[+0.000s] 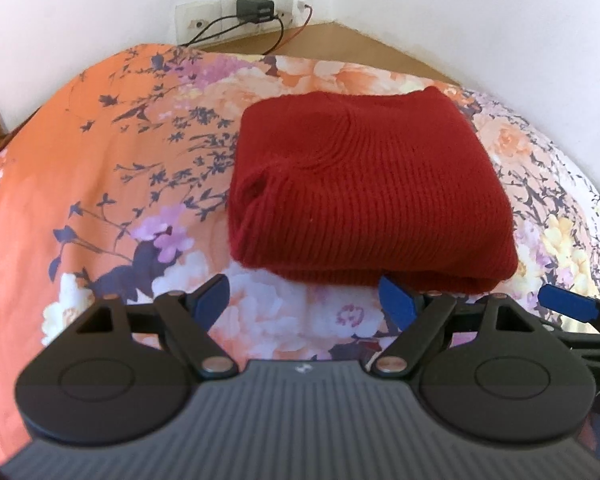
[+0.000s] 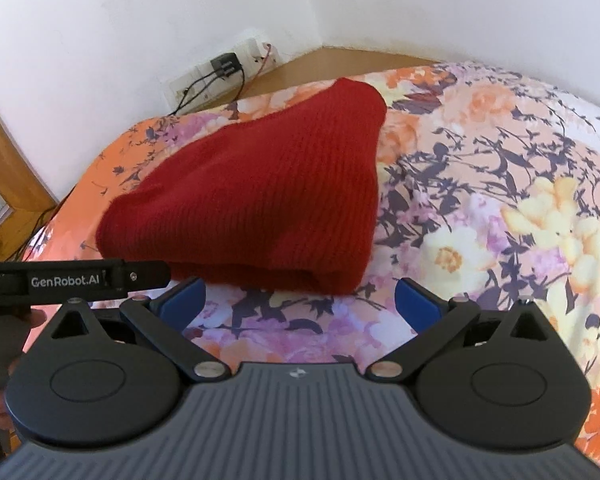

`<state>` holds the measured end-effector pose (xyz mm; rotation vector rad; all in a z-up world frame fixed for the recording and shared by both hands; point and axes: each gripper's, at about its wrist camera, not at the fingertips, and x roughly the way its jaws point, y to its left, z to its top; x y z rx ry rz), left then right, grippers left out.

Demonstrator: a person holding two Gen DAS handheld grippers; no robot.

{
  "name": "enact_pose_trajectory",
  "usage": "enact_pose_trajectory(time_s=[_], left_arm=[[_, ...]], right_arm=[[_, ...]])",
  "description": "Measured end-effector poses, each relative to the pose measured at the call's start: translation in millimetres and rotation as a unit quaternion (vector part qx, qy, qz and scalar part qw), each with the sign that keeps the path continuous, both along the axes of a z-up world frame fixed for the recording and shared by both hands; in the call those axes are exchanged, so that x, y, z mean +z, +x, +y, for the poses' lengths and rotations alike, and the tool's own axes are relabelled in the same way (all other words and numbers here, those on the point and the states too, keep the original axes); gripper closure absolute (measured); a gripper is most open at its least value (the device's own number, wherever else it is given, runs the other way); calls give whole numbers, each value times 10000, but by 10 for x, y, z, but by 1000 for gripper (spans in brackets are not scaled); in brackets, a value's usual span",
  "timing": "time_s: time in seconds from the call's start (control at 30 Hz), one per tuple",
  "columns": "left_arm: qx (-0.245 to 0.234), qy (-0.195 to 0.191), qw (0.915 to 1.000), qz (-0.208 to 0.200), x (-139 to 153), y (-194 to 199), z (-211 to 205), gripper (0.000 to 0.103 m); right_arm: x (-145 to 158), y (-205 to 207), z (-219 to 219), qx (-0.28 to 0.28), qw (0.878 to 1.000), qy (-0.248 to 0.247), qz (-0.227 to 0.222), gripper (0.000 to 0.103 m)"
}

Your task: Fold small clothes

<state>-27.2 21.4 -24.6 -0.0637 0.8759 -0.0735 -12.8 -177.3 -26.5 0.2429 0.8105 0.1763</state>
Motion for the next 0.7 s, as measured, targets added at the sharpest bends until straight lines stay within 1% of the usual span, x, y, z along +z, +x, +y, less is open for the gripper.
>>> enact_pose_trajectory(time_s=[0.13,0.27,0.7], left_arm=[[27,-31,9999,121,-51,19,1,20],[19,0,9998,195,-84,27,-21,20],[-109,153,9997,156,-88,11,-84,20]], right_arm=[[-25,11,-47,-194,9998,8,34,0],[-42,38,-61,-202,9997,33,109,0],[-58,75,-23,-127,9998,26,164,0]])
